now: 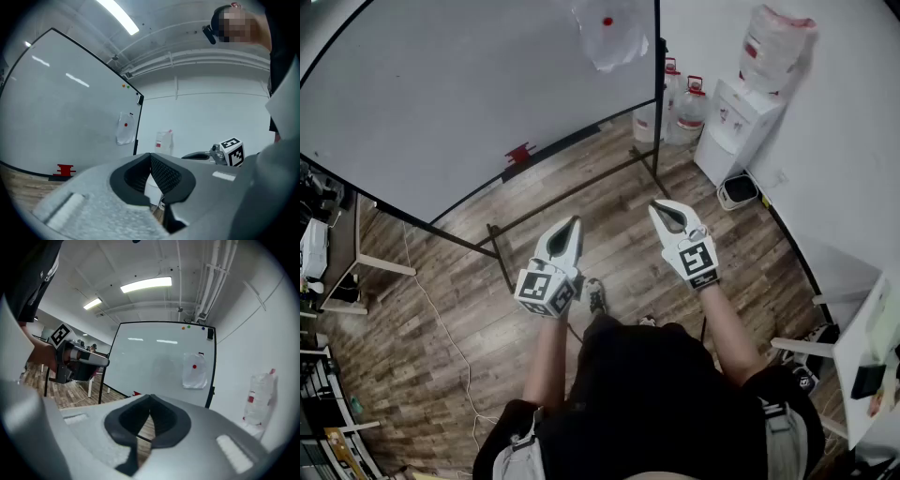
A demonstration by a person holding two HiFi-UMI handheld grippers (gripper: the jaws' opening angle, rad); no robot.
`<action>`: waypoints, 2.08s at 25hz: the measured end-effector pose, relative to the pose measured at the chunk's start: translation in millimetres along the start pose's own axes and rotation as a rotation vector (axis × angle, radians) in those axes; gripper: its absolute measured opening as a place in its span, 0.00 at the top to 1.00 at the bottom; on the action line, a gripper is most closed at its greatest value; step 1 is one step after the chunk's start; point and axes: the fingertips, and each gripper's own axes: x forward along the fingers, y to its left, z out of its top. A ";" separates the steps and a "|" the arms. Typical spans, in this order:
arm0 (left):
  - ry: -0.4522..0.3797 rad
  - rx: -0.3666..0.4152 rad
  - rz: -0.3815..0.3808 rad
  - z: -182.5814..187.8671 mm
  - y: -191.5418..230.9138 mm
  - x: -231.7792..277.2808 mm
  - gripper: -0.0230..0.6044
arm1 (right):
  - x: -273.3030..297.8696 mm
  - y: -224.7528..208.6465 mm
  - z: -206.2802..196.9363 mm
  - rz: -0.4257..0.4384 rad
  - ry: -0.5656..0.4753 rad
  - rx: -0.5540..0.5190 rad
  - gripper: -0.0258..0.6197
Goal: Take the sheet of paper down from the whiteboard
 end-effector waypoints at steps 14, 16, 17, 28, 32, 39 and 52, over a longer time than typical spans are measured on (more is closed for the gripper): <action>-0.008 0.002 -0.004 -5.1 -17.2 -10.5 0.95 | -23.0 3.4 2.5 -0.018 -0.017 0.005 0.95; -0.001 -0.005 -0.008 -5.7 -18.3 -8.8 0.95 | -25.7 -0.3 4.5 -0.044 -0.024 0.006 0.95; 0.003 -0.005 -0.011 -6.8 -18.0 -7.8 0.95 | -26.1 -2.1 4.1 -0.053 -0.021 0.000 0.95; 0.023 -0.042 -0.045 -10.3 -3.4 18.3 0.95 | -10.9 -18.0 -7.6 -0.100 0.016 0.002 0.95; 0.024 -0.047 -0.070 -7.2 9.5 31.7 0.95 | 1.8 -25.2 -7.9 -0.125 0.031 0.013 0.95; 0.029 -0.059 -0.127 -2.7 36.4 68.5 0.95 | 31.1 -42.2 -11.0 -0.173 0.062 0.024 0.95; 0.004 -0.087 -0.215 12.2 103.5 141.3 0.95 | 107.5 -81.3 -4.7 -0.233 0.099 -0.004 0.95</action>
